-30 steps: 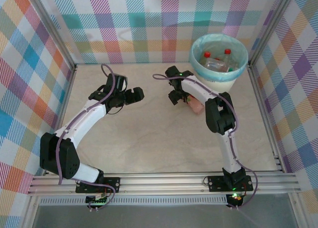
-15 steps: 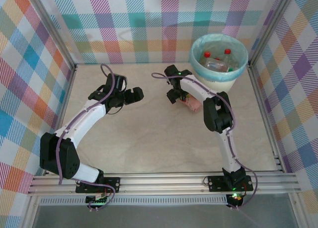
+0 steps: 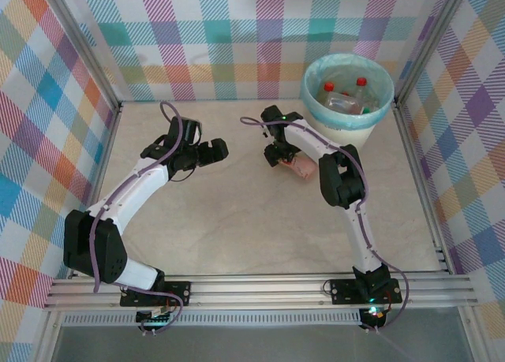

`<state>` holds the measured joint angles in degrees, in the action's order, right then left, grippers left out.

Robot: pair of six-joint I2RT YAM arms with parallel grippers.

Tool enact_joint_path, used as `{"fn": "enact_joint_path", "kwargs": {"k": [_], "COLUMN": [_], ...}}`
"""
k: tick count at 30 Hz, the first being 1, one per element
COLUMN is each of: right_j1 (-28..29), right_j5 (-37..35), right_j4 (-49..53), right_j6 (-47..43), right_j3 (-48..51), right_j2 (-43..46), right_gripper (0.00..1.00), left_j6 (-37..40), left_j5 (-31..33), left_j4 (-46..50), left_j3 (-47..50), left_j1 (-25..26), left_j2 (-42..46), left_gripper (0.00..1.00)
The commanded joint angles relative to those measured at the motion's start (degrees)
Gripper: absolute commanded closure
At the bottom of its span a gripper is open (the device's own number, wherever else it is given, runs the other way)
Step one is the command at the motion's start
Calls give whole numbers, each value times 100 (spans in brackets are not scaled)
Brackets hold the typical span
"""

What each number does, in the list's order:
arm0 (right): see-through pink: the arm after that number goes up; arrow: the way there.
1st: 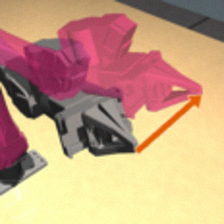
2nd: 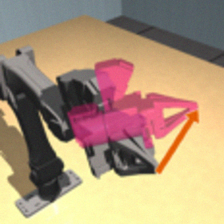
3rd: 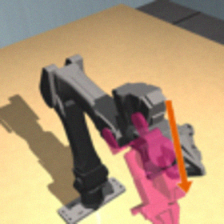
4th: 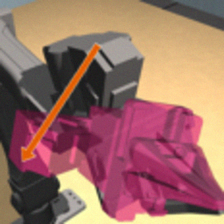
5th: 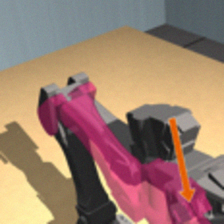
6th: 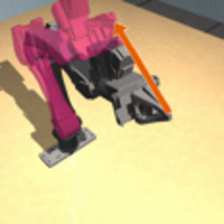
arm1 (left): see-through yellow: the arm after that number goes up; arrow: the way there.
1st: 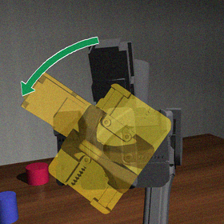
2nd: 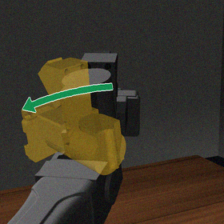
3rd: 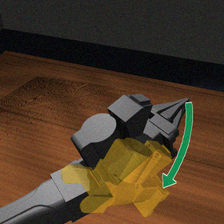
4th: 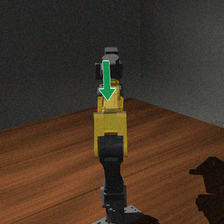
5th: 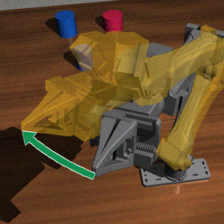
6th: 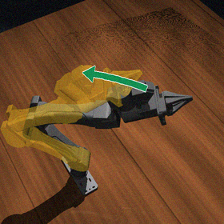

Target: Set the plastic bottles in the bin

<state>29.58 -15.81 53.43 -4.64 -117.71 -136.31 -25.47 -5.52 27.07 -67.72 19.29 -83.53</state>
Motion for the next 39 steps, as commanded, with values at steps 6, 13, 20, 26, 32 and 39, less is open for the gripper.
{"fn": "enact_joint_path", "kwargs": {"k": [6, 13, 20, 26, 32, 39], "right_j1": [-6, -3, -10, -226, -610, -915], "right_j5": [920, 1213, 543, -518, -1021, -1352], "right_j4": [370, 263, -940, -2202, -2529, -2685], "right_j6": [310, 482, -150, -1266, -1711, -1789], "right_j3": [-404, -1051, -1294, -953, -728, -155], "right_j2": [984, 2129, 3266, 3640, 3396, 3295], "right_gripper": [32, 32, 31, 31, 31, 31], "left_j6": [104, 143, 163, 209, 254, 305], "left_j5": [-48, 129, 180, 252, 297, 385], "left_j4": [-4, -41, -66, -68, -53, 13], "left_j3": [-92, 0, 49, 126, 196, 267], "left_j1": [-92, -106, -121, -118, -127, -136], "left_j2": [-56, 147, 264, 411, 529, 655], "left_gripper": [8, 7, 7, 7, 7, 7]}}
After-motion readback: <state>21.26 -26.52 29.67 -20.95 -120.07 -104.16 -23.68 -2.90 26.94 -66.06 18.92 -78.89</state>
